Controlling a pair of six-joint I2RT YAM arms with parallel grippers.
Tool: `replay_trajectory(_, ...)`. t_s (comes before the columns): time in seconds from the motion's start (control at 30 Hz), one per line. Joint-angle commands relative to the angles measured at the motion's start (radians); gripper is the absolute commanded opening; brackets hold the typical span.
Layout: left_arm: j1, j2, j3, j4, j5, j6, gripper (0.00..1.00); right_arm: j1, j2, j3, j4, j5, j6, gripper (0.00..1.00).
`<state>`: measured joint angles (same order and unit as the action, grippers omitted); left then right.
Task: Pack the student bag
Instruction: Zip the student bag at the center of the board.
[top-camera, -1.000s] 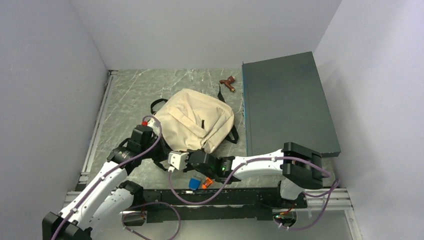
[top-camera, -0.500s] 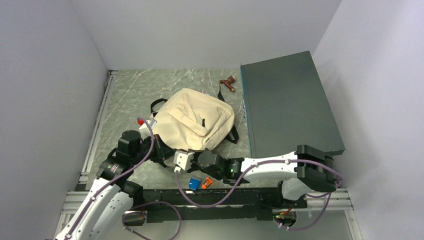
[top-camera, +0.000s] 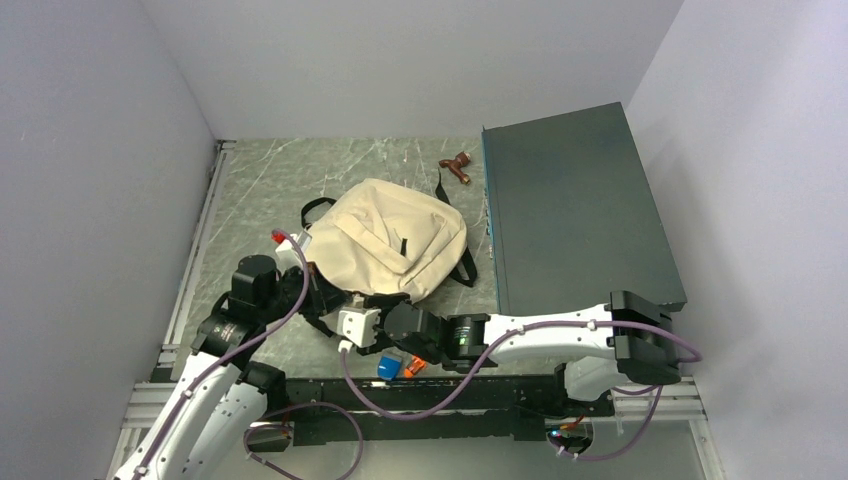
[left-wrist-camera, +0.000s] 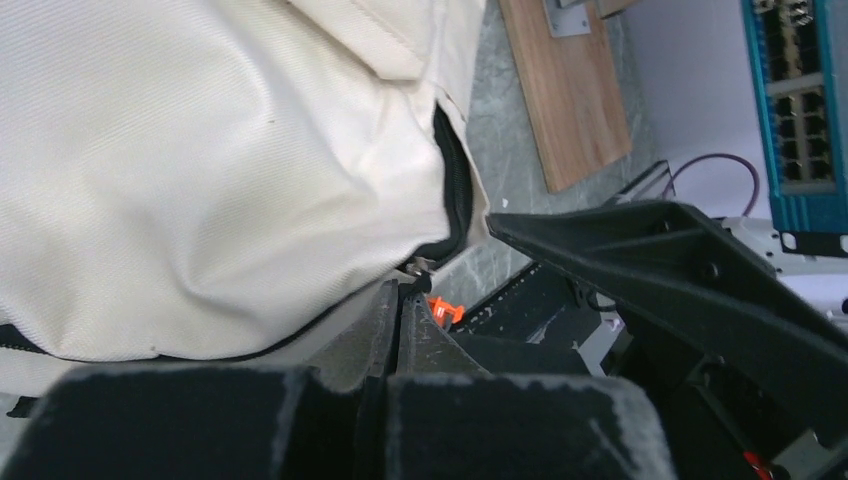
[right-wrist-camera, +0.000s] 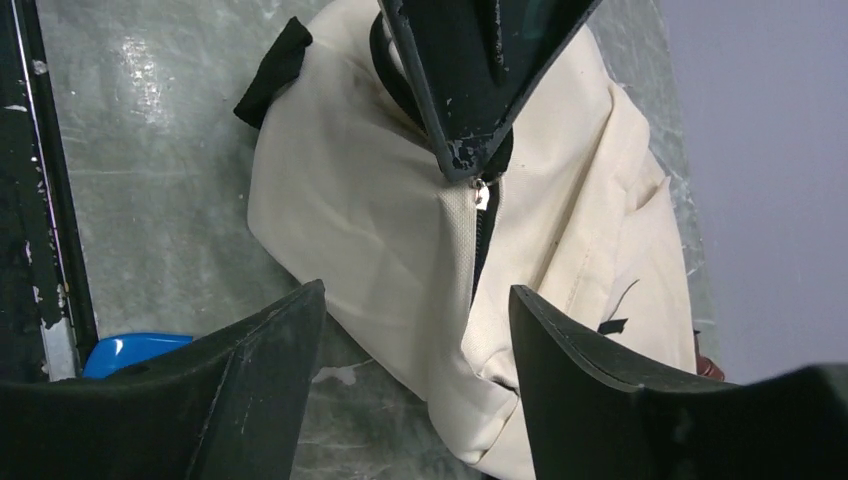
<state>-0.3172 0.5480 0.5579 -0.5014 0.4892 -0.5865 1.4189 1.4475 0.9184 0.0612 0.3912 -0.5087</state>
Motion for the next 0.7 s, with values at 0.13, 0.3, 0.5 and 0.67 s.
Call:
replay_trajectory(0.13, 0.007, 0.07, 0.205, -0.139, 0.136, 0.118, 0.0, -0.013, -0.059, 0.09, -0.024, -0.065, 0.135, 0.75)
replay_trajectory(0.3, 0.007, 0.122, 0.153, -0.112, 0.312, 0.06, 0.0, -0.024, -0.125, 0.043, 0.031, -0.109, 0.211, 0.87)
replay_trajectory(0.5, 0.007, 0.131, 0.141, -0.102, 0.299, 0.069, 0.0, -0.051, -0.129, 0.025, -0.01, -0.195, 0.143, 0.9)
replay_trajectory(0.67, 0.007, 0.177, 0.183, -0.128, 0.317, 0.127, 0.0, -0.079, -0.036, 0.084, -0.035, -0.216, 0.052, 0.89)
